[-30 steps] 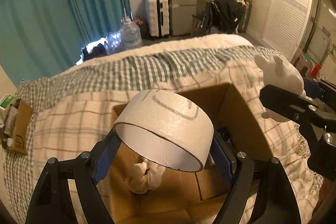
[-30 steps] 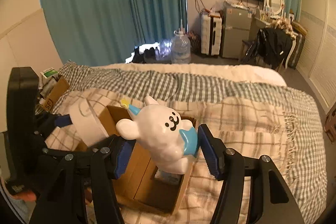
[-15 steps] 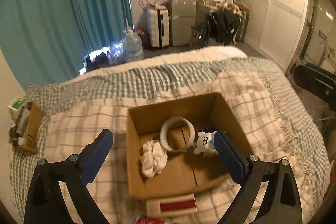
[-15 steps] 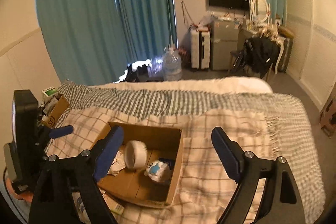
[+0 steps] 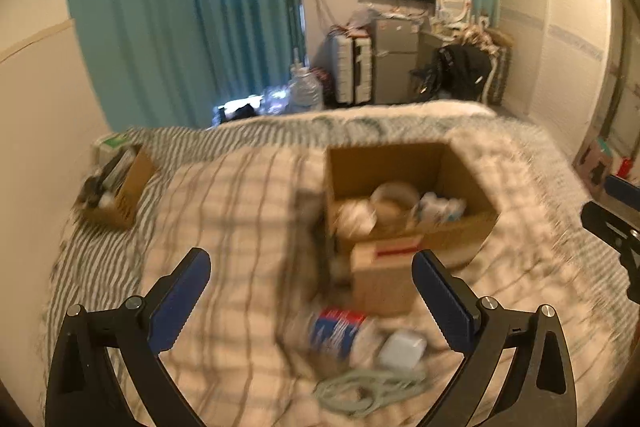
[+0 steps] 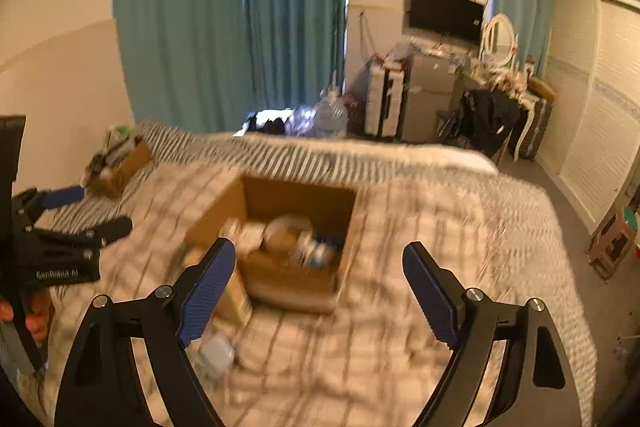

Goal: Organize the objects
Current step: 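Grasp the grey plastic clip with the left tool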

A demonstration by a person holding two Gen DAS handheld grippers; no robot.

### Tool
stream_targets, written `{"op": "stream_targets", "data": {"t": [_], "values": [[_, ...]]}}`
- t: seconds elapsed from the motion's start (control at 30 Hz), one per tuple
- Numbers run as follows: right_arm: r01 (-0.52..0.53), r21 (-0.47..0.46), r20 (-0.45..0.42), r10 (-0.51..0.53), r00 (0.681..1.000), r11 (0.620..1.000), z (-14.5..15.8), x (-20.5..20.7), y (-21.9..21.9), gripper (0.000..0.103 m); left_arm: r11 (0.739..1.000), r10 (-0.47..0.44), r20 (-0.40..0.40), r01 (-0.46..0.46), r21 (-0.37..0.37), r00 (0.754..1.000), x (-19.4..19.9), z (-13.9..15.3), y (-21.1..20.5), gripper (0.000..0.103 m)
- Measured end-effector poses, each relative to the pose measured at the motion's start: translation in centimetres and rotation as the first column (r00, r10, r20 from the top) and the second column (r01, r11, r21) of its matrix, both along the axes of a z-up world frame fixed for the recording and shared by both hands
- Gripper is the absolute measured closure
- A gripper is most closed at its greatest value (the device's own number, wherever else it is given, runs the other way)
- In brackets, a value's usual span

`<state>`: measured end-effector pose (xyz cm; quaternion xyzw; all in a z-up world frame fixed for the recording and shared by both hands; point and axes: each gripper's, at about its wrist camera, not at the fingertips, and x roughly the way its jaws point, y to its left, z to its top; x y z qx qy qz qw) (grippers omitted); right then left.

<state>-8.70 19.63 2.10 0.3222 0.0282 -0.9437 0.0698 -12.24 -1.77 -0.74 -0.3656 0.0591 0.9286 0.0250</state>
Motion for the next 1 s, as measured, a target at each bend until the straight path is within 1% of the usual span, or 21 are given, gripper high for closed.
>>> {"op": "stream_targets", "data": {"t": [0.07, 0.1, 0.13, 0.17, 0.2, 0.27, 0.33, 0.4, 0.47, 0.5, 0.57, 0.63, 0.7, 0.77, 0.8, 0.87, 0.9, 0.97, 1.0], "values": [[-0.008, -0.010, 0.028, 0.009, 1.000, 1.000, -2.7, 0.8, -0.3, 0.017, 1.000, 0.027, 0.009, -0.027, -0.001, 1.000, 1.2, -2.2, -0.8, 0.000], [-0.010, -0.022, 0.055, 0.011, 0.998, 1.000, -4.5, 1.2, -0.5, 0.017, 0.999, 0.040, 0.033, -0.040, 0.007, 0.999, 1.5, -3.8, -0.9, 0.000], [-0.009, -0.030, 0.074, 0.011, 0.997, 1.000, -5.4, 1.2, -0.4, 0.017, 0.999, 0.050, 0.065, -0.051, 0.017, 0.997, 1.7, -5.5, -1.0, 0.000], [-0.004, -0.034, 0.109, 0.007, 0.994, 0.999, -7.0, 1.2, -0.6, 0.017, 0.998, 0.059, 0.083, -0.061, 0.020, 0.995, 1.8, -6.5, -0.9, 0.000], [-0.002, -0.028, 0.129, 0.006, 0.992, 1.000, -8.1, 1.2, -0.7, 0.017, 0.997, 0.076, 0.106, -0.078, 0.013, 0.991, 2.0, -8.3, -0.7, 0.000], [-0.001, -0.017, 0.151, 0.003, 0.988, 1.000, -9.6, 1.1, -0.8, 0.017, 0.997, 0.081, 0.134, -0.082, -0.001, 0.988, 2.2, -10.5, -0.3, 0.000], [-0.007, -0.007, 0.189, 0.008, 0.982, 1.000, -11.2, 0.8, -1.1, 0.017, 0.996, 0.079, 0.179, -0.072, -0.048, 0.981, 2.8, -13.2, 0.3, 0.000], [-0.015, -0.024, 0.225, 0.020, 0.974, 1.000, -12.7, 0.7, -0.9, 0.017, 0.997, 0.065, 0.222, -0.053, -0.061, 0.973, 3.5, -15.1, 0.7, 0.000], [-0.004, -0.045, 0.244, 0.015, 0.970, 0.999, -13.4, 0.6, -0.5, 0.017, 0.998, 0.041, 0.255, -0.027, -0.056, 0.966, 4.2, -15.9, 1.0, 0.001], [0.006, -0.057, 0.259, 0.009, 0.966, 0.998, -13.8, 0.4, -0.2, 0.017, 0.997, 0.032, 0.265, -0.013, -0.071, 0.964, 4.7, -16.2, 1.4, 0.002], [0.011, -0.069, 0.273, 0.008, 0.962, 0.998, -14.3, 0.3, -0.1, 0.017, 0.996, 0.012, 0.262, 0.011, -0.086, 0.965, 5.3, -16.6, 1.8, 0.002], [0.014, -0.065, 0.289, 0.005, 0.957, 0.998, -14.5, 0.0, -0.2, 0.017, 0.995, -0.028, 0.296, 0.056, -0.086, 0.955, 5.7, -17.1, 2.6, 0.002], [0.011, -0.058, 0.297, 0.007, 0.955, 0.998, -14.7, -0.1, -0.3, 0.017, 0.990, -0.049, 0.331, 0.090, -0.110, 0.942, 6.2, -18.0, 3.4, 0.003], [0.003, -0.046, 0.296, 0.011, 0.955, 0.999, -14.8, -0.1, -0.7, 0.017, 0.988, -0.049, 0.332, 0.095, -0.125, 0.942, 6.0, -18.1, 3.7, 0.003], [0.002, -0.041, 0.296, 0.011, 0.955, 0.999, -14.9, -0.1, -0.9, 0.017, 0.987, -0.045, 0.336, 0.094, -0.131, 0.941, 5.5, -18.3, 3.8, 0.005], [0.001, -0.035, 0.299, 0.010, 0.954, 0.999, -14.9, -0.2, -1.0, 0.017, 0.985, -0.022, 0.322, 0.076, -0.154, 0.947, 4.7, -18.4, 3.8, 0.012], [0.002, -0.032, 0.300, 0.008, 0.954, 0.999, -15.0, -0.2, -1.0, 0.017, 0.984, -0.015, 0.319, 0.071, -0.165, 0.948, 4.3, -18.7, 3.9, 0.018], [0.005, -0.031, 0.298, 0.004, 0.955, 1.000, -15.0, -0.2, -1.0, 0.017, 0.981, -0.025, 0.334, 0.088, -0.175, 0.942, 3.3, -19.1, 4.2, 0.026], [0.008, -0.031, 0.296, 0.002, 0.955, 0.999, -14.9, -0.2, -1.0, 0.017, 0.978, -0.051, 0.344, 0.117, -0.174, 0.938, 2.8, -19.4, 4.6, 0.033]]}}
